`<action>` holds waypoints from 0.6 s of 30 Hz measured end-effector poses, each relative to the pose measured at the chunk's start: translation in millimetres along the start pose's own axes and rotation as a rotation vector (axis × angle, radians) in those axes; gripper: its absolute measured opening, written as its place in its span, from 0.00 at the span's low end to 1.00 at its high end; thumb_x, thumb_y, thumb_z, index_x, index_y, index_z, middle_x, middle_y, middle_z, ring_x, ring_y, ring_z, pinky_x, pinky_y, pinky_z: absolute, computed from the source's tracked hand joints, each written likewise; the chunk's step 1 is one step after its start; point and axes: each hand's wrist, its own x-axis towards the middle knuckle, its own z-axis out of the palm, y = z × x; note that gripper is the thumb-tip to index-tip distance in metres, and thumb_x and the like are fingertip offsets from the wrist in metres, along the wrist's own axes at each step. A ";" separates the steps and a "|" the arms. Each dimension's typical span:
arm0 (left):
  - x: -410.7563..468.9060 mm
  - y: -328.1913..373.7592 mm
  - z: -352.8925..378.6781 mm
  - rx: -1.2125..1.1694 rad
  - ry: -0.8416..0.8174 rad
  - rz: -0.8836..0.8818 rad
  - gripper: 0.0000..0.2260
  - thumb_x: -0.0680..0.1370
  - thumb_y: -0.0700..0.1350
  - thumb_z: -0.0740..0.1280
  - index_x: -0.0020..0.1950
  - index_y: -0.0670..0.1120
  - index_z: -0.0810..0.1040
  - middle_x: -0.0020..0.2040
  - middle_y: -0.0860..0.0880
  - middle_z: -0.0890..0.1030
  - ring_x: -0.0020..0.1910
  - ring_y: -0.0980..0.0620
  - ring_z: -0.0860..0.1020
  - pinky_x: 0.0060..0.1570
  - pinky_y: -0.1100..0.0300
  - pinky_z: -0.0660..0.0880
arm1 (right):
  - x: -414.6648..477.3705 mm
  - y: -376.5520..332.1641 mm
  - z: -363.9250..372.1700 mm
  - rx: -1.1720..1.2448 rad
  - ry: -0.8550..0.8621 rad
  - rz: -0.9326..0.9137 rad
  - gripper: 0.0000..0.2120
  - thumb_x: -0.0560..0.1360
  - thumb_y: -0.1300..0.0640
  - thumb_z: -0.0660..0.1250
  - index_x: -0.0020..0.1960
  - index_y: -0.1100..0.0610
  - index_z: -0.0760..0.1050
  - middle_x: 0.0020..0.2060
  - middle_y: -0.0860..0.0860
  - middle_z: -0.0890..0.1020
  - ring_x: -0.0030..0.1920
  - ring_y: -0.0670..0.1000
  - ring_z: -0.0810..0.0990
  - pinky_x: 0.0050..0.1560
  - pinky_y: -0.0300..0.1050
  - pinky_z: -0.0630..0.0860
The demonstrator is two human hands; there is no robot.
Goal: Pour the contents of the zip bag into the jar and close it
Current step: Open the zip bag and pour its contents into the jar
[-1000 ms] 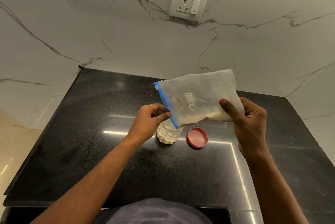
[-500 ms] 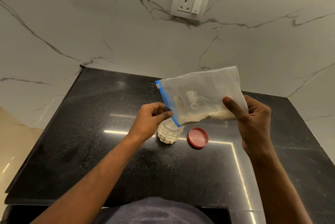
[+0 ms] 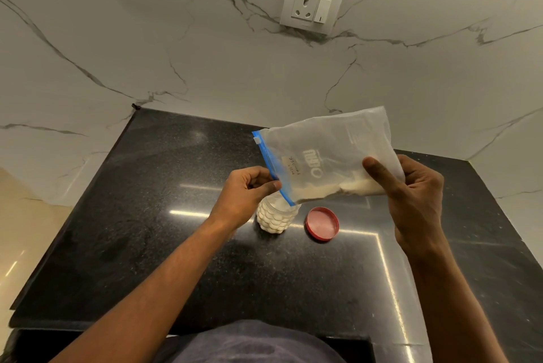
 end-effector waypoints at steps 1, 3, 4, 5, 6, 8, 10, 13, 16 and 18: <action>-0.3 0.7 0.2 -0.001 0.000 0.001 0.06 0.80 0.38 0.73 0.56 0.44 0.86 0.50 0.51 0.89 0.51 0.58 0.87 0.49 0.69 0.81 | 0.8 0.2 -0.6 0.005 0.007 0.003 0.06 0.73 0.51 0.74 0.46 0.53 0.82 0.40 0.47 0.86 0.40 0.49 0.85 0.41 0.44 0.84; -0.6 1.7 0.1 0.010 -0.004 0.008 0.06 0.80 0.39 0.73 0.55 0.45 0.86 0.50 0.51 0.89 0.51 0.58 0.87 0.49 0.69 0.81 | 1.3 0.2 -1.0 0.000 -0.005 0.005 0.06 0.73 0.51 0.74 0.46 0.53 0.82 0.40 0.46 0.86 0.40 0.49 0.85 0.42 0.44 0.85; -0.5 2.1 -0.4 0.006 -0.007 0.010 0.05 0.80 0.39 0.73 0.55 0.46 0.86 0.50 0.51 0.89 0.51 0.58 0.87 0.50 0.69 0.81 | 0.9 0.0 -0.7 -0.005 -0.013 0.004 0.06 0.73 0.51 0.74 0.46 0.52 0.82 0.40 0.46 0.86 0.40 0.48 0.85 0.42 0.43 0.85; -0.2 2.3 -0.7 -0.005 -0.008 0.009 0.06 0.80 0.39 0.73 0.55 0.46 0.86 0.50 0.51 0.89 0.51 0.58 0.87 0.50 0.68 0.81 | 0.7 -0.2 -0.5 -0.005 -0.010 0.004 0.06 0.72 0.51 0.74 0.46 0.52 0.82 0.40 0.46 0.86 0.41 0.48 0.85 0.42 0.44 0.85; -0.4 2.4 -0.9 -0.013 -0.009 0.008 0.06 0.80 0.39 0.73 0.55 0.46 0.86 0.51 0.51 0.89 0.51 0.58 0.87 0.50 0.68 0.81 | 0.8 -0.5 -0.3 0.002 -0.003 0.006 0.06 0.73 0.51 0.74 0.46 0.53 0.82 0.41 0.47 0.86 0.41 0.49 0.85 0.42 0.44 0.85; -0.9 1.1 -0.7 -0.005 -0.006 0.008 0.06 0.80 0.39 0.73 0.55 0.45 0.86 0.51 0.50 0.89 0.51 0.57 0.87 0.50 0.68 0.81 | 1.0 -0.1 -0.9 0.004 -0.004 0.011 0.06 0.73 0.51 0.74 0.47 0.53 0.82 0.42 0.49 0.86 0.41 0.50 0.85 0.43 0.46 0.85; -0.6 -0.5 -0.3 0.003 -0.003 0.006 0.06 0.80 0.39 0.74 0.55 0.44 0.86 0.50 0.50 0.89 0.51 0.56 0.87 0.50 0.68 0.81 | 0.7 0.9 -1.3 -0.012 -0.015 0.007 0.06 0.74 0.52 0.74 0.48 0.53 0.83 0.43 0.50 0.87 0.42 0.52 0.86 0.44 0.48 0.85; -0.1 -1.8 0.2 -0.013 -0.006 -0.006 0.06 0.79 0.38 0.74 0.56 0.43 0.86 0.51 0.49 0.89 0.52 0.55 0.87 0.51 0.66 0.82 | 1.1 1.4 -1.3 0.003 0.002 0.014 0.06 0.75 0.53 0.74 0.48 0.55 0.83 0.44 0.53 0.86 0.44 0.57 0.86 0.44 0.51 0.85; 0.8 -1.5 -0.3 -0.008 -0.010 -0.001 0.06 0.79 0.38 0.73 0.56 0.43 0.86 0.51 0.50 0.89 0.52 0.56 0.87 0.51 0.66 0.82 | 0.9 0.6 -1.0 -0.008 -0.019 0.010 0.07 0.74 0.52 0.74 0.48 0.53 0.83 0.44 0.51 0.87 0.44 0.54 0.86 0.44 0.48 0.85; 0.5 -0.2 0.1 -0.016 -0.012 0.000 0.07 0.80 0.38 0.73 0.56 0.44 0.86 0.52 0.50 0.89 0.52 0.57 0.87 0.51 0.67 0.82 | 1.8 -0.1 -1.3 0.004 0.003 0.016 0.06 0.74 0.53 0.74 0.48 0.54 0.83 0.43 0.51 0.87 0.44 0.53 0.86 0.45 0.49 0.85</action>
